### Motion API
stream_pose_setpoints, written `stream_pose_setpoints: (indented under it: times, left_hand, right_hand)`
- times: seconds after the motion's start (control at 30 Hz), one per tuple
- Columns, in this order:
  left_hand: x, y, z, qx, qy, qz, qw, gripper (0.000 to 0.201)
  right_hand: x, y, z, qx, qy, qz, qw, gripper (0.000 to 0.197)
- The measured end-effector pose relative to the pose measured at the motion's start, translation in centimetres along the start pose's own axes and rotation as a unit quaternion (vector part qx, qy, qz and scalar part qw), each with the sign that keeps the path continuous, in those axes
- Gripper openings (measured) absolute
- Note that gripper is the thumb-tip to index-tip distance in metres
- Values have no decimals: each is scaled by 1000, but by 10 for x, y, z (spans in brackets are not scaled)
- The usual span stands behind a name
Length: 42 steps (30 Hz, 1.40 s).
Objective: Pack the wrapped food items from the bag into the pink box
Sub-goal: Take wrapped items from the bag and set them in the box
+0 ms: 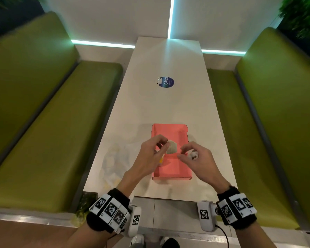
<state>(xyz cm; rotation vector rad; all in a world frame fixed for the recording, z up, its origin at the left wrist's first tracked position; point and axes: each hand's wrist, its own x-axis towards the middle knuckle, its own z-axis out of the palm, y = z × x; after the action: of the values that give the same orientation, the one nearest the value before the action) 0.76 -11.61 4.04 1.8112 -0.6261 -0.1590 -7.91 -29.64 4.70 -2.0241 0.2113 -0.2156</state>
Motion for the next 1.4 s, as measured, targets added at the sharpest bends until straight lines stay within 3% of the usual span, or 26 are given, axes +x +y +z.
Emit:
stream_pose_setpoints:
  times: [0.17,0.33,0.6,0.77,0.9,1.03,1.13,1.4]
  left_hand:
    - [-3,1,0,6,-23,11,1000,5]
    - [-4,3,-3,-18,-9,-9,1000,12]
    - [-12,-6,0,-15,-19,-24,999,6]
    - [-30,-34,3,91,-29,-55,994,17]
    - [-57,-58,14,241,-68,-106,962,26]
    - [-66,-64,23,254,-63,-139,955,39]
    - [-67,-69,27,262,-75,-145,951,47]
    - [-69,-76,33,271,-82,-146,948,32]
  right_hand:
    - [11,-23,4,-1,17,-38,999,18]
    - [6,-10,18,-18,4,-25,1000,2]
    - [1,2,23,-37,-16,-17,999,7]
    - [4,25,29,-48,-38,26,998,6]
    - [11,51,45,-82,-80,76,990,9]
    - [19,75,67,-172,-143,130,966,9]
    - [23,83,78,-232,-172,128,949,6]
    - [30,84,96,-250,-128,143,949,8]
